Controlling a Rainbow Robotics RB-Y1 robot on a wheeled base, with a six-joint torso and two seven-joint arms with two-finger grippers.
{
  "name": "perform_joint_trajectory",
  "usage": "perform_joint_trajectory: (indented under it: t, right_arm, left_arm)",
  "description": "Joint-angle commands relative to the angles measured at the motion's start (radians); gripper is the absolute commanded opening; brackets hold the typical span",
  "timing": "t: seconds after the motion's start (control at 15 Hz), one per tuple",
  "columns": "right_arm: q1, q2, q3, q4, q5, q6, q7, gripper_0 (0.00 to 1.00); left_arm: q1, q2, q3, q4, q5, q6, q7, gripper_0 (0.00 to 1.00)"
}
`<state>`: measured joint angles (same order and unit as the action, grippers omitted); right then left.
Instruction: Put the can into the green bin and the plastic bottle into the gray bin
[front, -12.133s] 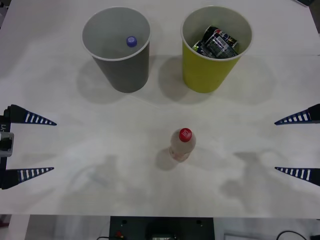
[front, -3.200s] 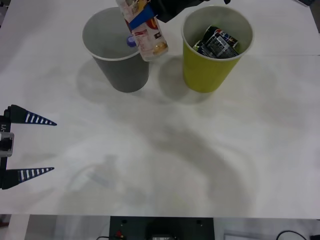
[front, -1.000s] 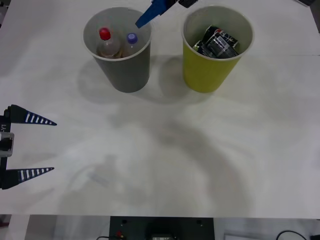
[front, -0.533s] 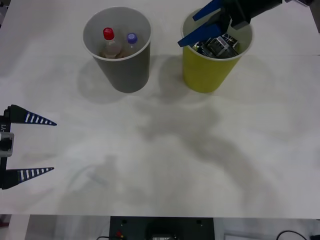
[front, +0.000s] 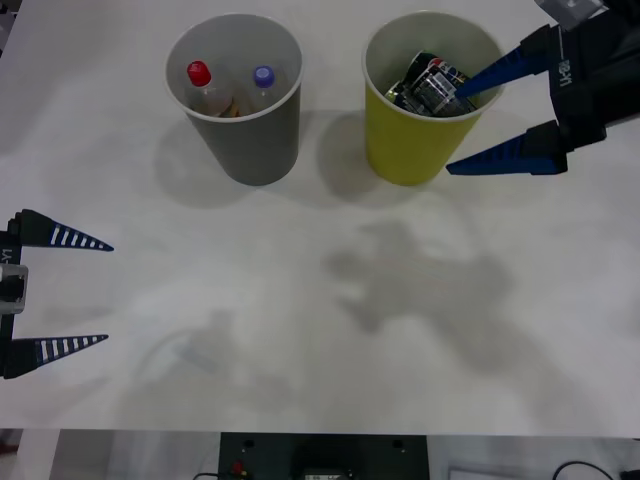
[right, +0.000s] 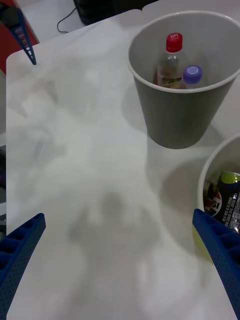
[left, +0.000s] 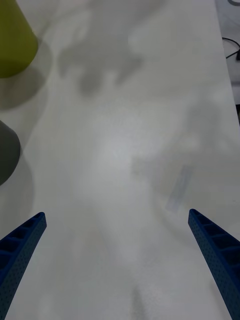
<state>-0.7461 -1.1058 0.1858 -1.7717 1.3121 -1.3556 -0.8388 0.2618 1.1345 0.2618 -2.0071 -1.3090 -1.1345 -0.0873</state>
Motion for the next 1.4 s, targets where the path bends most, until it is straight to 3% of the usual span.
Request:
perform_joint_trajectory:
  t: [0.07,0.33,0.8,1.13,1.4]
  right_arm:
    - [0.120,0.000,-0.108,-0.008,-0.016,-0.071,0.121,1.00]
    - [0.323,0.000,-0.238,-0.022,-0.034,-0.091,0.319,1.00]
    - [0.631,0.014,-0.405,-0.100,-0.034,-0.092,0.555,1.00]
    - [0.766,0.041,-0.470,-0.117,-0.034,-0.092,0.698,1.00]
    - [0.804,0.046,-0.476,-0.117,-0.022,-0.092,0.727,1.00]
  left_arm:
    - [0.000,0.000,0.000,0.000,0.000,0.000,0.000,0.98]
    - [0.000,0.000,0.000,0.000,0.000,0.000,0.000,0.98]
    - [0.000,0.000,0.000,0.000,0.000,0.000,0.000,0.98]
    - [0.000,0.000,0.000,0.000,0.000,0.000,0.000,0.98]
    - [0.000,0.000,0.000,0.000,0.000,0.000,0.000,0.98]
